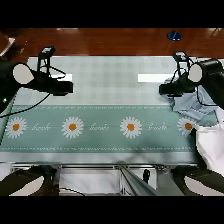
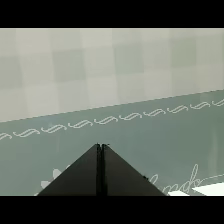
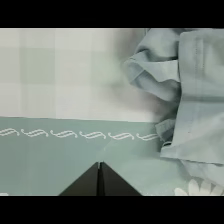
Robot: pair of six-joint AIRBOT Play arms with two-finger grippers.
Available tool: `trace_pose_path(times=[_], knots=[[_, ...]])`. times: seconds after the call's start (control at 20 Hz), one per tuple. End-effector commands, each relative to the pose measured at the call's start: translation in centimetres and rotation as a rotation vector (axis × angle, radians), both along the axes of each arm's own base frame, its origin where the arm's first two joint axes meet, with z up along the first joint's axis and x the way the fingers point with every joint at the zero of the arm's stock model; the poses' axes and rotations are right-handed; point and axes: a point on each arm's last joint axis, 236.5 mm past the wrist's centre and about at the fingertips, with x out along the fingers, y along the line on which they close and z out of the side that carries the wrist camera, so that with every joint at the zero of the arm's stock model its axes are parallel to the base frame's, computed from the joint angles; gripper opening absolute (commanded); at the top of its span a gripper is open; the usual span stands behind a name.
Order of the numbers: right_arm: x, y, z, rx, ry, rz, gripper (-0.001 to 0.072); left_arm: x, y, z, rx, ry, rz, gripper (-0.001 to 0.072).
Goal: Fold the shirts.
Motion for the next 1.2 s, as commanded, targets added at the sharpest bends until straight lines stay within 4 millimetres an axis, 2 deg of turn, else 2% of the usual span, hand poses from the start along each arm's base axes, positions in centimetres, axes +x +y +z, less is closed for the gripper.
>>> trace_pose_path(times=[0.0,0.6,0.75,0.85,0.9,0.95,1.0,1.05,1.15], knots=[[0.0,0.0,0.0,0.0,0.001,0.001,0.0018,0.0,0.0,0.0,0.0,0.001,0.0,0.0025],[0.2,0.3,0.0,0.012,-0.01,0.0,0.0018,0.0,0.0,0.0,0.0,0.0,0.001,0.0025],[0.9,0.5,0.3,0.019,-0.041,0.003,0.0019,2.5,-0.3,1.3,-0.025,-0.116,0.022,0.0025],[2.5,0.7,0.9,0.025,-0.112,0.016,0.0019,3.6,-0.4,2.0,-0.036,-0.168,0.031,0.0026],[3.7,0.2,1.5,-0.002,-0.169,0.028,0.0031,4.5,-0.4,2.4,-0.044,-0.207,0.041,0.0072],[4.8,-0.6,2.1,-0.041,-0.221,0.027,0.0196,5.3,-0.4,2.6,-0.05,-0.238,0.048,0.0266],[6.1,-2.1,2.9,-0.105,-0.281,0.01,0.0417,6.1,-0.5,2.6,-0.056,-0.26,0.056,0.05],[6.9,-4.2,3.6,-0.191,-0.322,-0.016,0.0415,6.6,-0.6,2.3,-0.056,-0.27,0.058,0.0507],[7.4,-10.6,4.3,-0.32,-0.356,-0.192,0.0415,6.5,-0.6,1.2,-0.05,-0.239,0.057,0.0506]])
